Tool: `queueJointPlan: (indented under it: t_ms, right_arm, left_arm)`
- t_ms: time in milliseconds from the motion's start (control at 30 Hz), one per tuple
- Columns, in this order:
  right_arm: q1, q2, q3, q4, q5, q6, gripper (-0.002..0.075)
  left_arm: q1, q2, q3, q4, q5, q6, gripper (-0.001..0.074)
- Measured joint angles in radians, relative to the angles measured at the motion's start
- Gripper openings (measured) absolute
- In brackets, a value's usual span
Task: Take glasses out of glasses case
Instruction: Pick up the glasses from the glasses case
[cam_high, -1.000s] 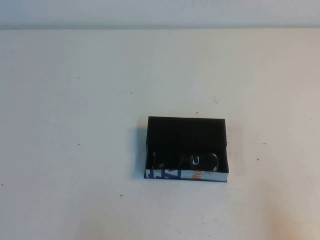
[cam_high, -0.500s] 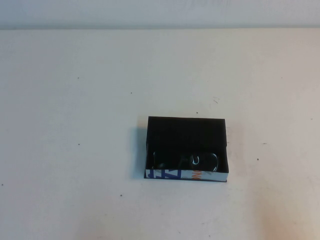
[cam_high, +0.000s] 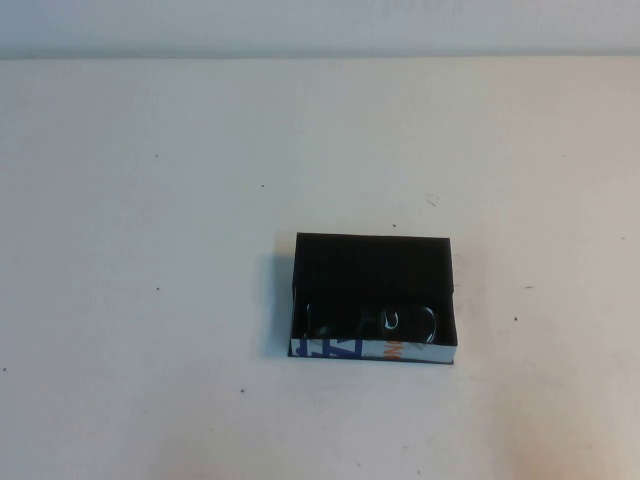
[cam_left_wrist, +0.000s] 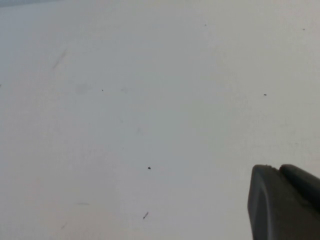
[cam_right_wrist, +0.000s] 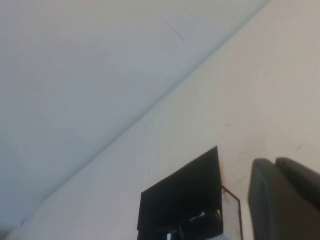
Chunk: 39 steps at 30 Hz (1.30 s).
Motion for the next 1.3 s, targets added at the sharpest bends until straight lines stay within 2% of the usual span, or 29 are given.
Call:
queueJointPlan:
  t_ms: [167,400,600,767,967,1300]
  right_arm:
    - [0.0,0.102,-0.154,-0.174,0.056,-0.052,-0.0018]
    - [0.0,0.429,-0.498,-0.369,0.365,-0.379,-0.0018]
    - [0.0,0.76,-0.836,-0.392,0.71,-0.633,-0.0018]
    - [0.0,1.032,-0.994,-0.39,0.905,-0.776,-0.0018]
    - [0.076,1.282,-1.133,-0.409,0.949,-0.853,-0.0018]
    - [0.289,1.575,-1.384,-0.594,0.946,-0.868,-0.0018]
  left_arm:
    - [0.0,0.0,0.0,0.0,0.0,0.0,-0.0004]
    - [0.0,0.0,0.0,0.0,0.0,0.0,-0.0004]
    - [0.0,0.0,0.0,0.0,0.0,0.0,-0.0004]
    - [0.0,0.0,0.0,0.0,0.0,0.0,-0.0004]
    - [0.0,0.0,0.0,0.0,0.0,0.0,-0.0004]
    - [0.0,0.0,0.0,0.0,0.0,0.0,-0.0004]
